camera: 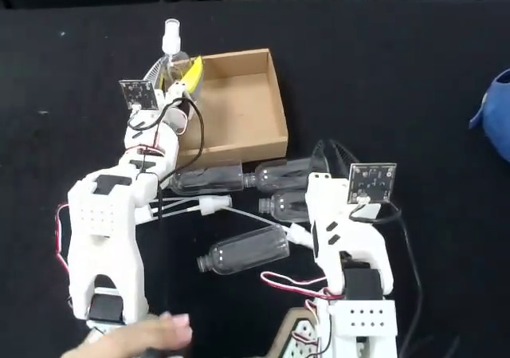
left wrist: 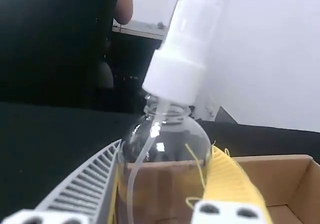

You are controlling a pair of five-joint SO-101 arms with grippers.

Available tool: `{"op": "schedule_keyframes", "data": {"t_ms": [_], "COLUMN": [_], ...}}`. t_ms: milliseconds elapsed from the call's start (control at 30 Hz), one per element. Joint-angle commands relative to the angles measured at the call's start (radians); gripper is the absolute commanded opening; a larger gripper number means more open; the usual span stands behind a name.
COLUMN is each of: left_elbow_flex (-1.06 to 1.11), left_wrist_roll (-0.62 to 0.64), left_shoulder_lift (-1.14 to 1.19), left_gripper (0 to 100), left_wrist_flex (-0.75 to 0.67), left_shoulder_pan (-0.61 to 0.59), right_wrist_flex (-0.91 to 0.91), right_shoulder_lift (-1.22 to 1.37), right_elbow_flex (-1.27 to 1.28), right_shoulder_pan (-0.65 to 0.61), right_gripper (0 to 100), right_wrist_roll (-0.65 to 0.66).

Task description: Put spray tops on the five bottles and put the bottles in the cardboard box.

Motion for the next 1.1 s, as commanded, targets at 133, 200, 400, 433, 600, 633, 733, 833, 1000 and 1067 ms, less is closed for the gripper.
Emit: {"op": "schedule_keyframes", "data": {"t_ms": [133, 200, 400, 433, 600, 633, 733, 833, 1000, 1067], "left_elbow_flex": [-0.137, -0.147, -0.148, -0.154, -0.174, -0.174, -0.174, -0.171, -0.174, -0.174], "left_wrist_roll": [-0.015, -0.049, -0.118, -0.121, -0.117, -0.117, -0.117, -0.117, -0.114, -0.114], "left_shoulder_lift": [-0.048, -0.029, 0.064, 0.080, 0.127, 0.127, 0.127, 0.129, 0.127, 0.127], "left_gripper": [3, 3, 3, 3, 3, 3, 3, 3, 8, 14], "left_wrist_flex": [0.025, 0.038, -0.014, -0.040, -0.086, -0.086, -0.084, -0.084, 0.006, 0.017], "left_shoulder_pan": [0.005, 0.013, 0.022, 0.022, 0.022, 0.022, 0.022, 0.022, 0.024, 0.024], "right_wrist_flex": [-0.028, -0.028, -0.028, -0.028, -0.028, -0.028, -0.029, -0.029, -0.029, -0.029], "right_shoulder_lift": [-0.031, -0.031, -0.031, -0.031, -0.031, -0.031, -0.031, -0.031, -0.031, -0.031], "right_elbow_flex": [-0.005, -0.007, -0.007, -0.007, -0.007, -0.007, -0.007, -0.007, -0.007, -0.007], "right_shoulder_pan": [-0.015, -0.014, -0.014, -0.014, -0.014, -0.014, -0.014, -0.014, -0.014, -0.014], "right_gripper": [3.2, 3.2, 3.2, 3.2, 3.2, 3.2, 3.2, 3.2, 3.2, 3.2], "right_wrist_roll": [0.006, 0.006, 0.006, 0.006, 0.006, 0.006, 0.006, 0.006, 0.006, 0.006]}}
